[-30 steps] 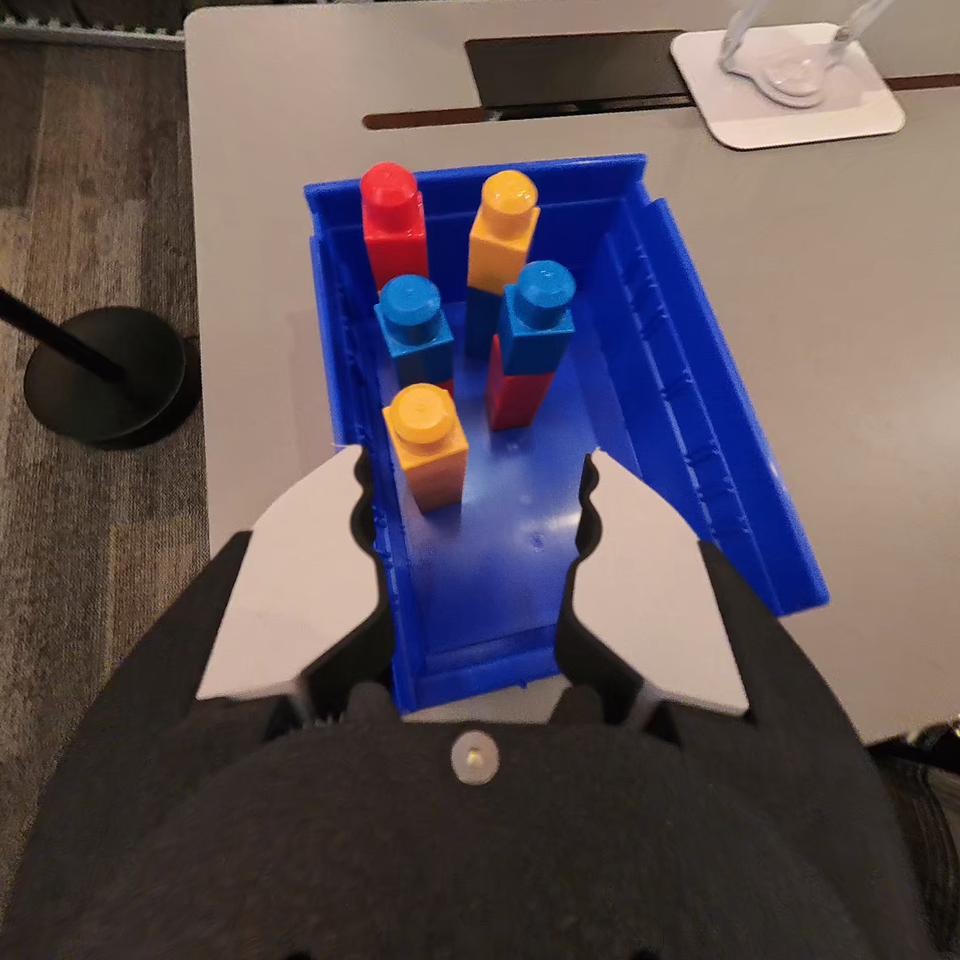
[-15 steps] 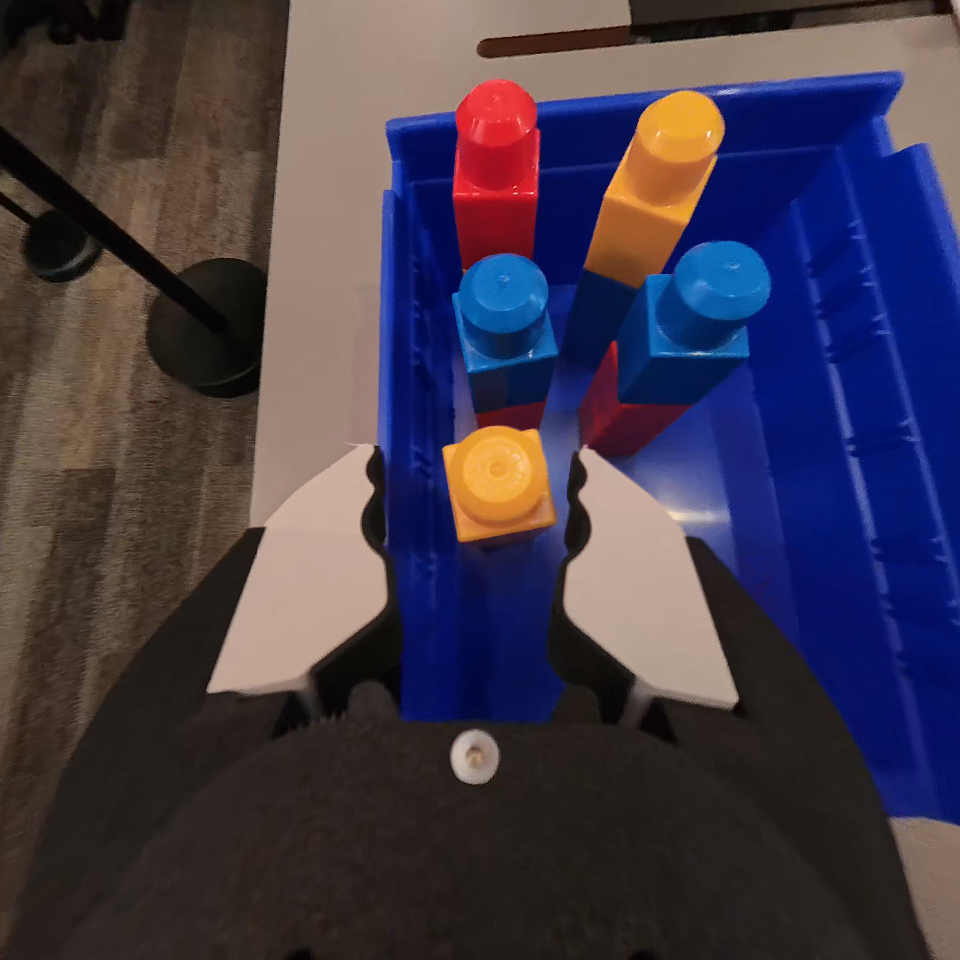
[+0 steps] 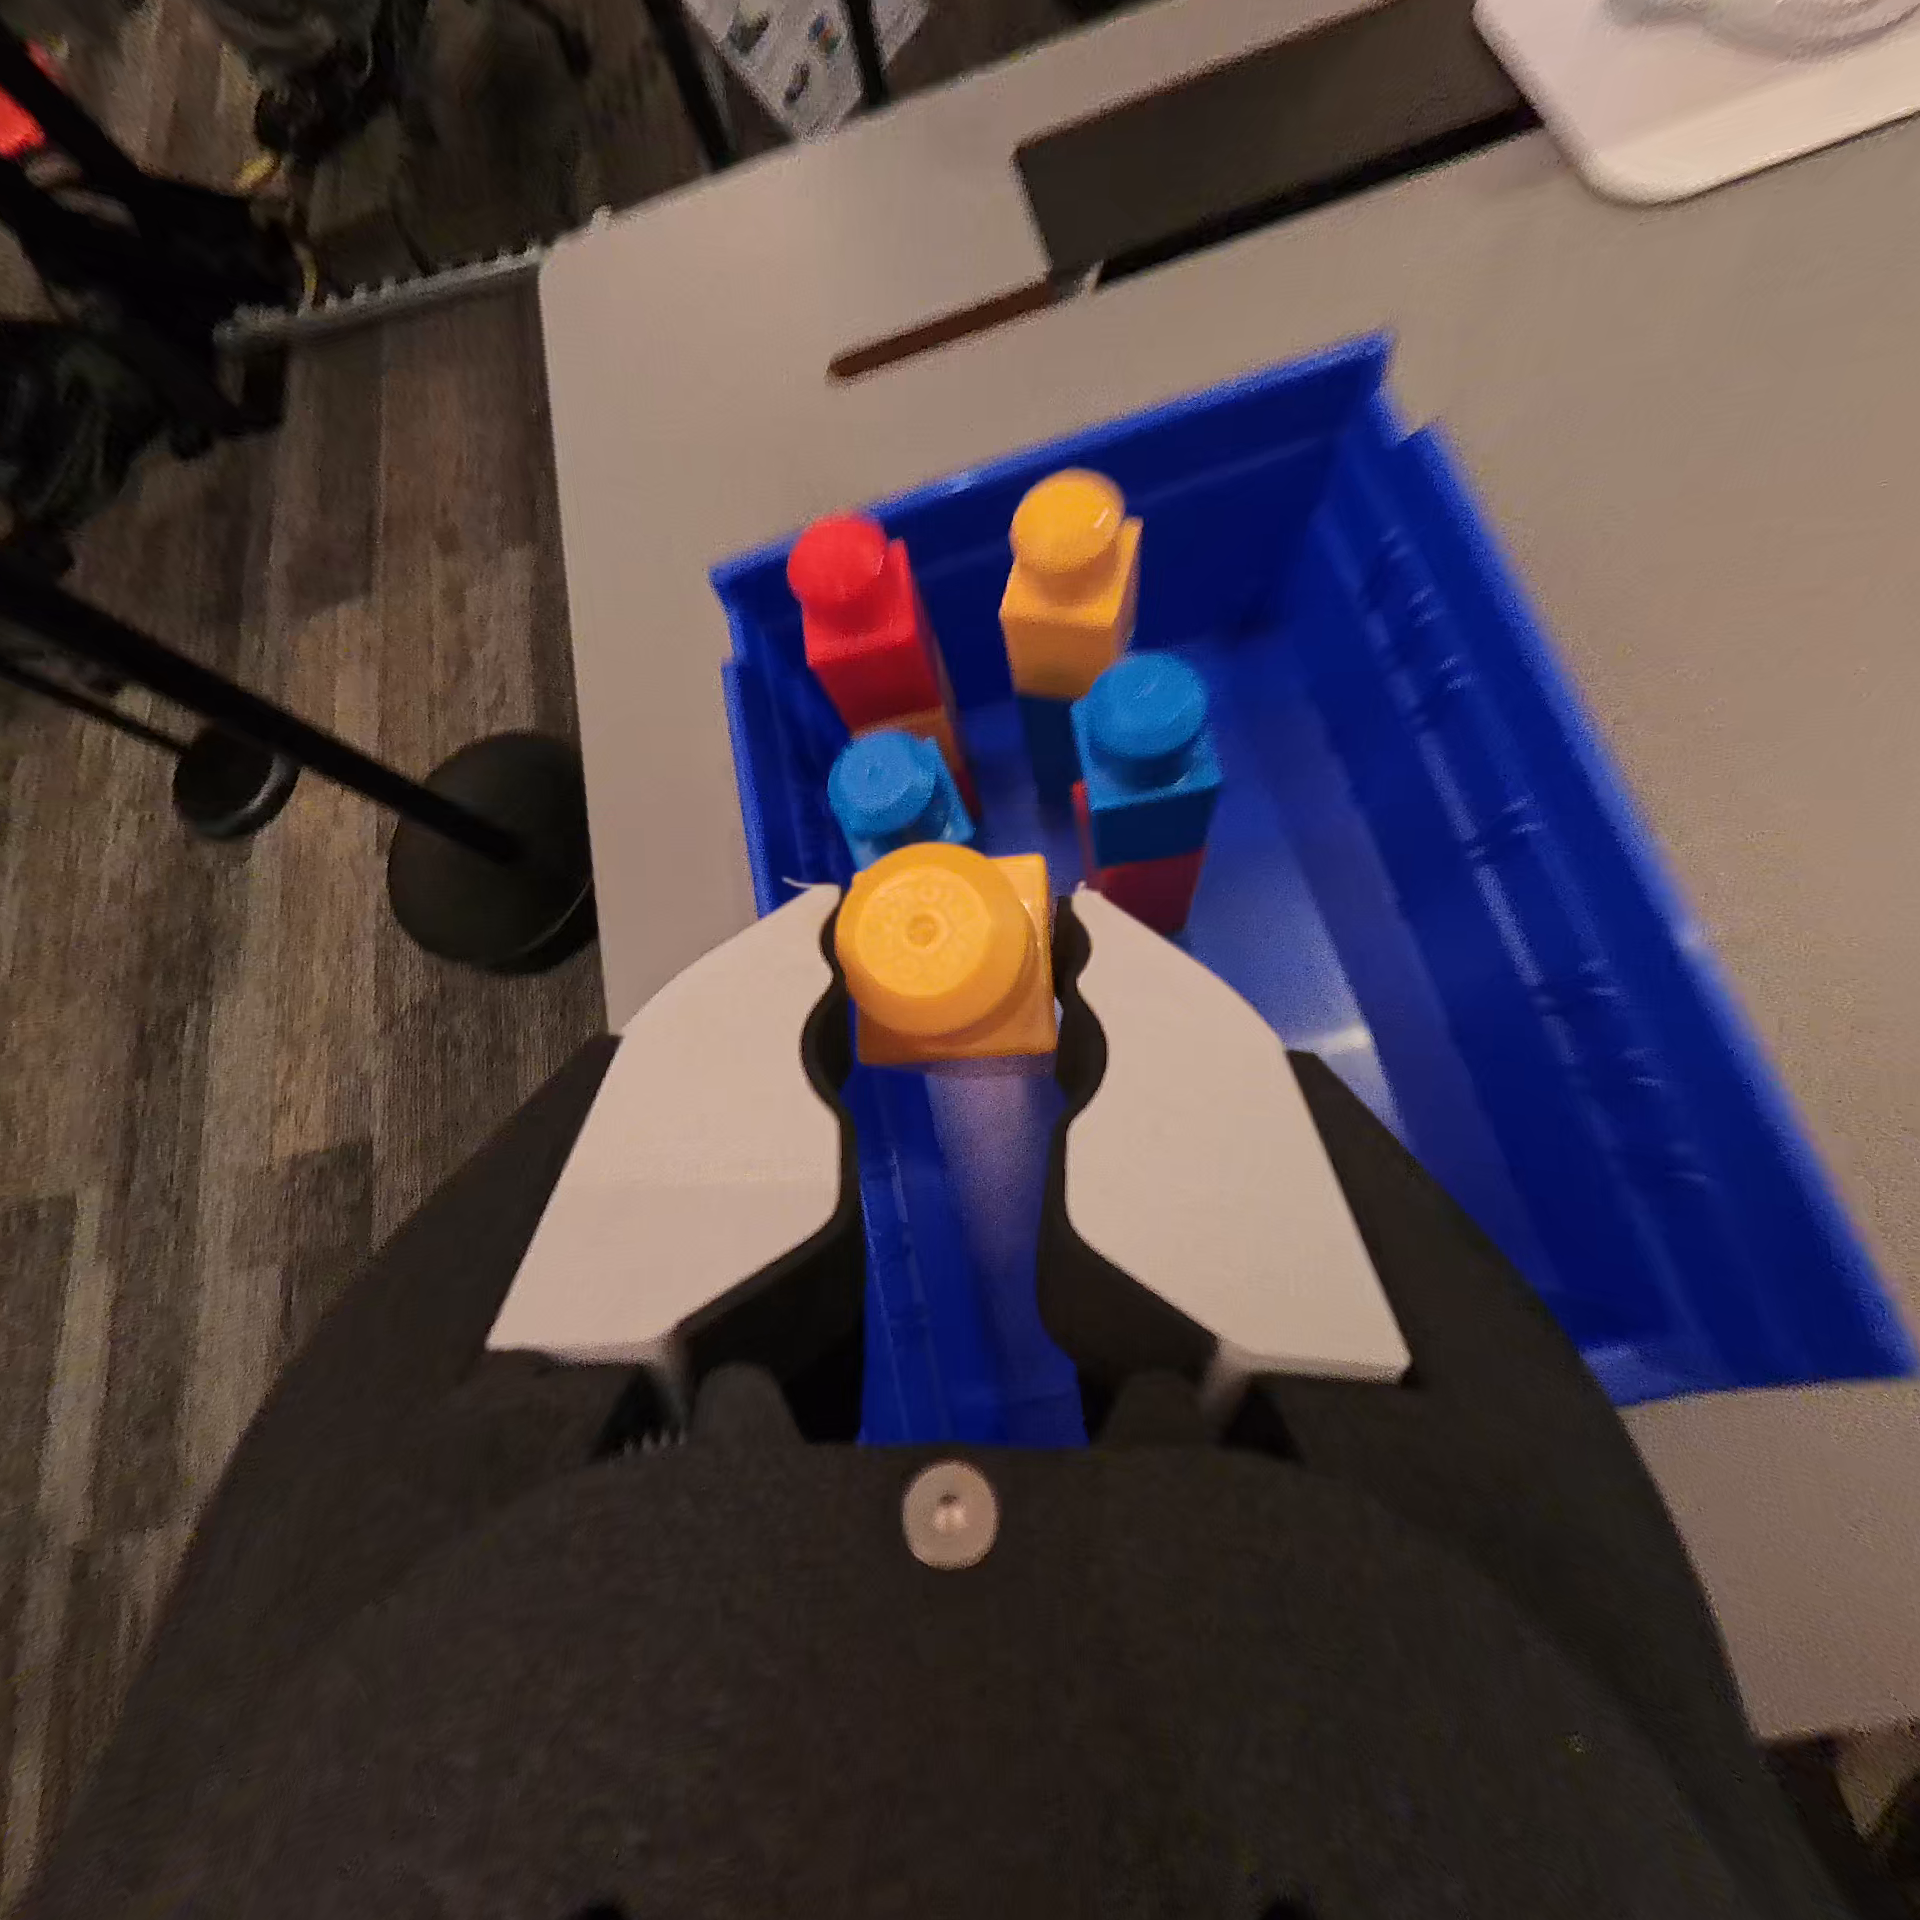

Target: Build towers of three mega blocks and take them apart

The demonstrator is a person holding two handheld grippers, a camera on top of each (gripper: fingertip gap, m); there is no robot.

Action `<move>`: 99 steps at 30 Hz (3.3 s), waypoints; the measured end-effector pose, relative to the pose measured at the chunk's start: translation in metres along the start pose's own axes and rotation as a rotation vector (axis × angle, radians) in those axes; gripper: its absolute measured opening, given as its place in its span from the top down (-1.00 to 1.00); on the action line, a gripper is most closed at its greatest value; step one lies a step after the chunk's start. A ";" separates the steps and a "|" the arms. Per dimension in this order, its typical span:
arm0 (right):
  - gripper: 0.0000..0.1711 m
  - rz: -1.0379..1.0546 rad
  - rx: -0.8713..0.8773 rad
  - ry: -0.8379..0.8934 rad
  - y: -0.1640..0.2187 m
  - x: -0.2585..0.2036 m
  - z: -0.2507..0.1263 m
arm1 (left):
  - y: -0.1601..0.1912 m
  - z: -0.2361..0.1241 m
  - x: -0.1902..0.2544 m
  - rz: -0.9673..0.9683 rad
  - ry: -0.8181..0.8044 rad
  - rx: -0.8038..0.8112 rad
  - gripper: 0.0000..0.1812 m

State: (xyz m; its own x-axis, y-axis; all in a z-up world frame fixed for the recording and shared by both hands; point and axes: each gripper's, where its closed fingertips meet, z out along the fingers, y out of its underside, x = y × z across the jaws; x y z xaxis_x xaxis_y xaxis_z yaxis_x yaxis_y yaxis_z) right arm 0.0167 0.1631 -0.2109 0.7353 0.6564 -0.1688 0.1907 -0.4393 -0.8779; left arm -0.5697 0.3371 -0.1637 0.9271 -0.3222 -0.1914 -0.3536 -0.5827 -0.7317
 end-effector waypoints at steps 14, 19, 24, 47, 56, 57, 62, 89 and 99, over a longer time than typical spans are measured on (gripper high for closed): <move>0.05 -0.274 0.113 -0.433 -0.099 -0.080 0.095 | -0.140 -0.067 0.278 0.484 0.698 0.191 0.61; 0.02 -0.272 0.058 -0.601 -0.105 -0.100 0.144 | -0.140 -0.063 0.359 0.536 0.953 0.204 0.60; 0.23 -0.224 0.051 -0.777 -0.098 -0.117 0.150 | -0.135 -0.066 0.393 0.516 1.146 0.210 0.61; 0.25 0.061 0.188 -0.810 -0.086 -0.103 0.148 | -0.115 -0.035 0.436 0.120 1.461 0.361 0.60; 0.10 -0.082 0.274 -0.670 -0.161 -0.072 0.097 | -0.098 -0.033 0.455 0.240 1.461 0.362 0.60; 0.13 -0.098 0.242 -0.679 -0.161 -0.077 0.100 | -0.098 -0.034 0.457 0.249 1.462 0.363 0.60; 0.58 -0.126 0.125 -0.766 -0.151 -0.096 0.109 | -0.100 -0.042 0.459 0.255 1.482 0.389 0.60; 0.59 -0.066 0.386 -0.629 -0.201 -0.045 0.064 | -0.076 0.006 0.466 0.189 1.382 0.410 0.58; 0.58 0.178 -0.023 0.438 -0.062 0.260 -0.093 | -0.074 -0.006 0.467 0.210 1.436 0.493 0.58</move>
State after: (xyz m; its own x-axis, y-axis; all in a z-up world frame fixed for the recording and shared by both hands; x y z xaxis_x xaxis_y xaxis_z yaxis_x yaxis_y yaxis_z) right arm 0.2567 0.3043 -0.1584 0.9621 0.2510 -0.1065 0.0473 -0.5384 -0.8414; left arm -0.1114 0.2253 -0.1944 -0.1346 -0.9598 0.2463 -0.1150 -0.2318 -0.9660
